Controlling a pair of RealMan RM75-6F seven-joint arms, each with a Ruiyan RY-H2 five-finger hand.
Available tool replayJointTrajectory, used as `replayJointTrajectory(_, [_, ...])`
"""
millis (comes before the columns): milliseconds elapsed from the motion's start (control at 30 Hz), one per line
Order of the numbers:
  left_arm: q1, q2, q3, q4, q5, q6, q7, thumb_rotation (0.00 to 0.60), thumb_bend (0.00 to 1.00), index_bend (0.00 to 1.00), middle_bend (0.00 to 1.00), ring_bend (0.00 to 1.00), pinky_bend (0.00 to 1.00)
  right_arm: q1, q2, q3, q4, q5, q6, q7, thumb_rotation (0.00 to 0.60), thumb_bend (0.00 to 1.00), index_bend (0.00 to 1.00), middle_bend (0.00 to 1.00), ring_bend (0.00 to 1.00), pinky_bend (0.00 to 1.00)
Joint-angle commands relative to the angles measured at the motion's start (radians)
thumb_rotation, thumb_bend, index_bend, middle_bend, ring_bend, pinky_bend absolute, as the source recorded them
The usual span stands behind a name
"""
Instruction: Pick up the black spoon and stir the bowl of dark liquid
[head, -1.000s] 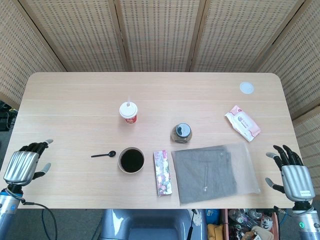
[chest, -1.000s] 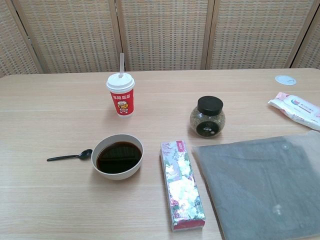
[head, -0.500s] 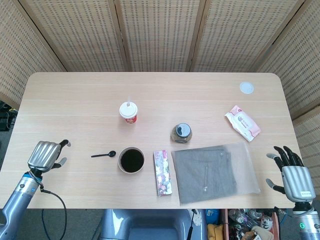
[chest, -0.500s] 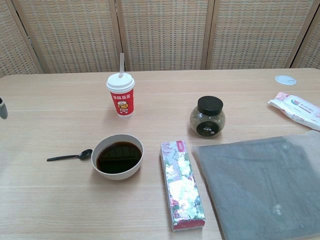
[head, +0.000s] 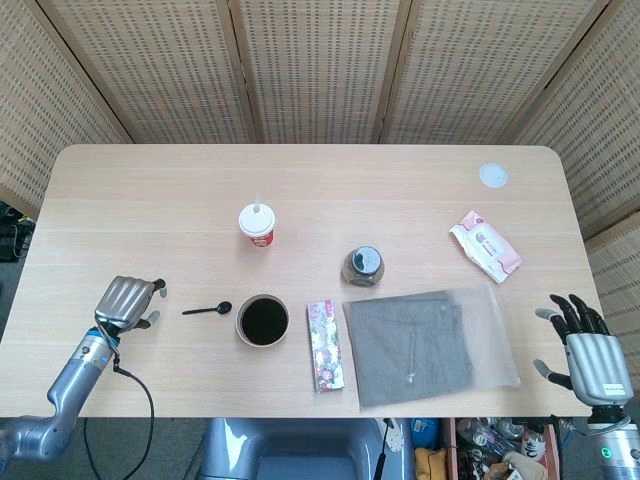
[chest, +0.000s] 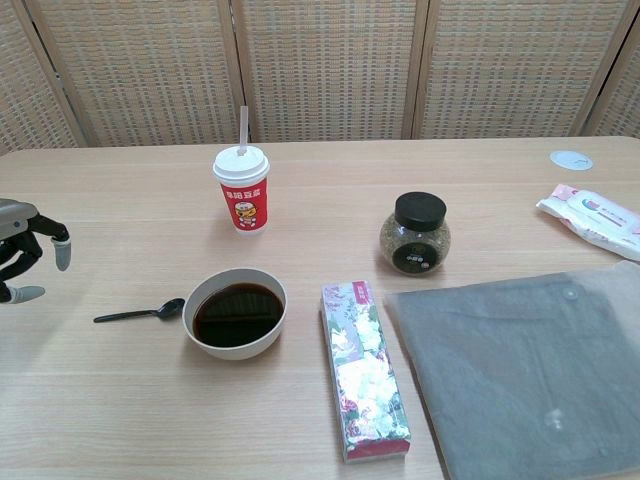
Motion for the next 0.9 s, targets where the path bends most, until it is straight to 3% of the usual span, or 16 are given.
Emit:
replayJointTrajectory(33, [-0.019,-0.026,0.000,0.017,-0.021,-0.020,0.009,0.600,0.36,0.45,0.80,0.77,0.79,-0.001,-0.001,0.000,0.004,0.003,-0.003,0.004,0.600,0.09,0.30,0.23,0.11,0.21])
replayJointTrajectory(900, [-0.069,-0.183,0.015,0.142,-0.129,-0.050,0.036,0.600,0.38,0.50,0.81,0.77,0.79,-0.012,0.005,-0.004,0.015,0.017,-0.007,0.016,0.600,0.09,0.30,0.24,0.11,0.21])
